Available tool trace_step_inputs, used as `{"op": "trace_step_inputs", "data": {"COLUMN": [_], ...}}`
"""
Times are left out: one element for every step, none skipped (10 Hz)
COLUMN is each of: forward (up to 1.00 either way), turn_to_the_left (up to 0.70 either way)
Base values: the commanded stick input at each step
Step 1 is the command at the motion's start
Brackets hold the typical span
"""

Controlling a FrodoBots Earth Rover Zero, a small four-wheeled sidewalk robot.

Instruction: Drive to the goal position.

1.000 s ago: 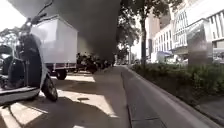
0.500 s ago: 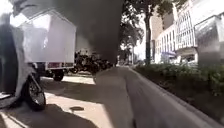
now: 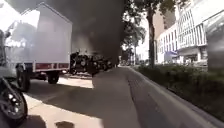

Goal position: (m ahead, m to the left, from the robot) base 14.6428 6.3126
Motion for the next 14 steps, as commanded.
{"op": "trace_step_inputs", "data": {"forward": [0.70, 0.70, 0.70, 0.70, 0.70, 0.70, 0.70, 0.70, 0.70, 0.70, 0.70, 0.70, 0.70, 0.70], "turn_to_the_left": [0.00, -0.01, -0.01, -0.01, -0.01, -0.01, 0.00, -0.01, -0.01, -0.01, -0.01, -0.01, -0.01, -0.02]}}
